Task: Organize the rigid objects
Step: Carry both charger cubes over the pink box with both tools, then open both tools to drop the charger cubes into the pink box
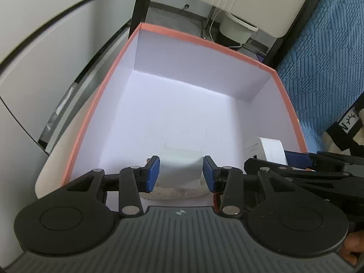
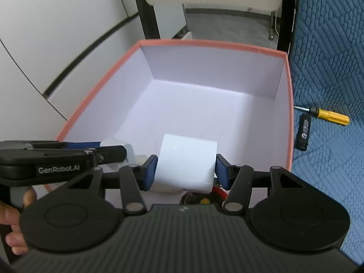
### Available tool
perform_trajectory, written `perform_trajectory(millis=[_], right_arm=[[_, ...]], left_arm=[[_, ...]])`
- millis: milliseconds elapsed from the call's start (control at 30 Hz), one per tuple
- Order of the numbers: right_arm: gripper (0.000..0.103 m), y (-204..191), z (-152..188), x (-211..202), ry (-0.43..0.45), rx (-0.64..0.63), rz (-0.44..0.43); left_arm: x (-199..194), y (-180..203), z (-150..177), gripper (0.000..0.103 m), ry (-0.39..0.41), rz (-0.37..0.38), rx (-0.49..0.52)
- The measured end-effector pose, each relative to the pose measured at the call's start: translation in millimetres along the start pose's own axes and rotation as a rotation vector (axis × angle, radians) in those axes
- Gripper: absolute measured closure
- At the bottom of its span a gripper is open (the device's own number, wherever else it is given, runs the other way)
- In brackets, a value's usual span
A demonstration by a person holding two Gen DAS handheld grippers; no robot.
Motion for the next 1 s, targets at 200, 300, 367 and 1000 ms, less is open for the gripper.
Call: perform_trajectory(millis=[200,300,367,1000], right_arm=[[0.045,-1.7,1.3,7.6,-0.018,-0.009,0.008],[0.043,-1.2,-0.6,4.6,-0.009,-0.004,0.012],[0.04,-1.4,-3.5,0.0,0.005,-0.003,0.007],[0.039,16.6,11.6,-93.3,0.187,0.013,-0.01]], left_arm=[[6.6,-8.0,0.2,0.053,0.013,0.004,-0.019],[1.6,-8.4,-3.7,0.049,0.03,0.011,-0.014],[-4.0,-8.0,-5.7,0.049,0.045,0.002,-0.012],[-90.3,50.6,14.7,0.049,0.226,0.002,0.028]])
Point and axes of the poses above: each gripper's, at about its wrist camera, not at the fingertips, and x roughly the way its jaws point, y to its right, z to its underside, the point moved 5 cm from there along x, roughly the way its jaws point, and after that the axes turned 5 degrees about -y, right-handed, at the moved point
